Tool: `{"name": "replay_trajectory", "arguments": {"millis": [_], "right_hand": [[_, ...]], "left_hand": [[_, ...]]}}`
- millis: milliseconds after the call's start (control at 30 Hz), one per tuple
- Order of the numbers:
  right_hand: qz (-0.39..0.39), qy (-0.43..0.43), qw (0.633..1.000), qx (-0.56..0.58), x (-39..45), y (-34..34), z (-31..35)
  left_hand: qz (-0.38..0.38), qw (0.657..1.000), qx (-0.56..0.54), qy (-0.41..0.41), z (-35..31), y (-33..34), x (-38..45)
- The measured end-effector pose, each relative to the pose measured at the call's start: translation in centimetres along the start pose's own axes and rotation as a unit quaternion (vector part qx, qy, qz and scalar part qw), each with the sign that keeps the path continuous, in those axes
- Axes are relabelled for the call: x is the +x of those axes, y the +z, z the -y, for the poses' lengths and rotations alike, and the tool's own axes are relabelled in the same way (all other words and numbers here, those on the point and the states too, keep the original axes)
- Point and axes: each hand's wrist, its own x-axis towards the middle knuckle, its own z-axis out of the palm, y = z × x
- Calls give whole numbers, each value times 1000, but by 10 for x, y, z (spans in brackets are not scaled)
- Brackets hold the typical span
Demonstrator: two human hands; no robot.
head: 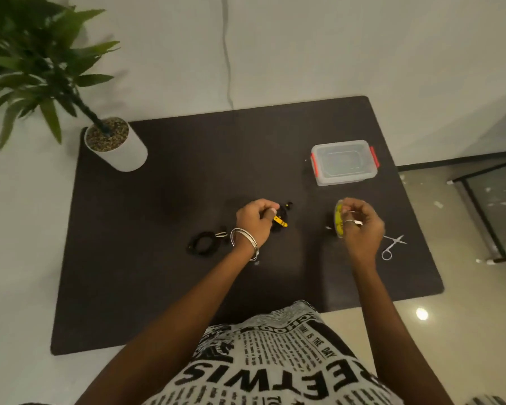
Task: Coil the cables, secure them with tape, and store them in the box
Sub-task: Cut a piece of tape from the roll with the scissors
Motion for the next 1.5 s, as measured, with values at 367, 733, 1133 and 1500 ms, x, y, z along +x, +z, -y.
{"name": "replay_trajectory", "arguments": {"millis": [367, 733, 1133, 1500], "right_hand": [[275, 89, 942, -168, 58, -72, -46], [257, 161, 952, 37, 57, -87, -61], [246, 180, 948, 94, 71, -82, -58], [292, 148, 942, 75, 69, -83, -61]], "left_hand": [[267, 935, 27, -234, -13, 116, -25], [100, 956, 12, -276, -22, 183, -32], [27, 964, -8, -265, -27, 188, -34], [71, 962, 117, -236, -28, 185, -18]]}}
